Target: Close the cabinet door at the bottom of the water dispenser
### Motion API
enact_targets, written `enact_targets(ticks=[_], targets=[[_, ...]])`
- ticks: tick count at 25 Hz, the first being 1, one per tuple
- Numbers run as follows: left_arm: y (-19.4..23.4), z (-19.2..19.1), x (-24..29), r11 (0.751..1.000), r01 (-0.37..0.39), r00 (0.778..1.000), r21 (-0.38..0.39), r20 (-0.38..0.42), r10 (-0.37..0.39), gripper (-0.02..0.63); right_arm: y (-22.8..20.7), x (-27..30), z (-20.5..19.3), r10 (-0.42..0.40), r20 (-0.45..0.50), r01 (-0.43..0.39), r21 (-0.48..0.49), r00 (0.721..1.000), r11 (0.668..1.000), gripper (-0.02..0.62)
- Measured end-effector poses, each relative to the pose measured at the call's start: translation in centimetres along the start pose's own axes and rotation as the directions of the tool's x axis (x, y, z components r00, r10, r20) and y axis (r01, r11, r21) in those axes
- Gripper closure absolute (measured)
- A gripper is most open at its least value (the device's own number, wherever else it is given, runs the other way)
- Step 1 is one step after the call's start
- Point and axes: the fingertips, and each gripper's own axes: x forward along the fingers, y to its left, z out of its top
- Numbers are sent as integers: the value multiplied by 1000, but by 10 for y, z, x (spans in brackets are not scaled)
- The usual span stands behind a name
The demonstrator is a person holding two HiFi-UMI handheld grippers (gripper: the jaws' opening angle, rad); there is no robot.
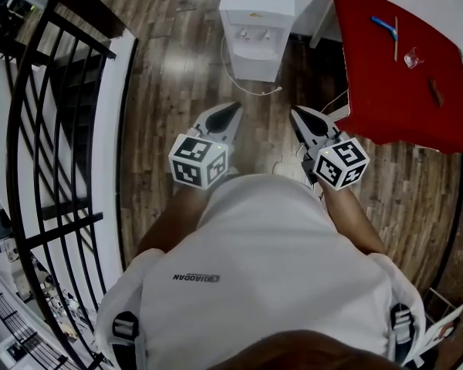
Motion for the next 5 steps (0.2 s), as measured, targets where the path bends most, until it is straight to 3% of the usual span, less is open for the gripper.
enact_targets(ticks=[5], targets=[[-9, 4, -2, 998, 12, 1000, 54, 16, -13, 611, 3, -2, 1, -1, -3, 1, -23, 1000, 1000, 574]])
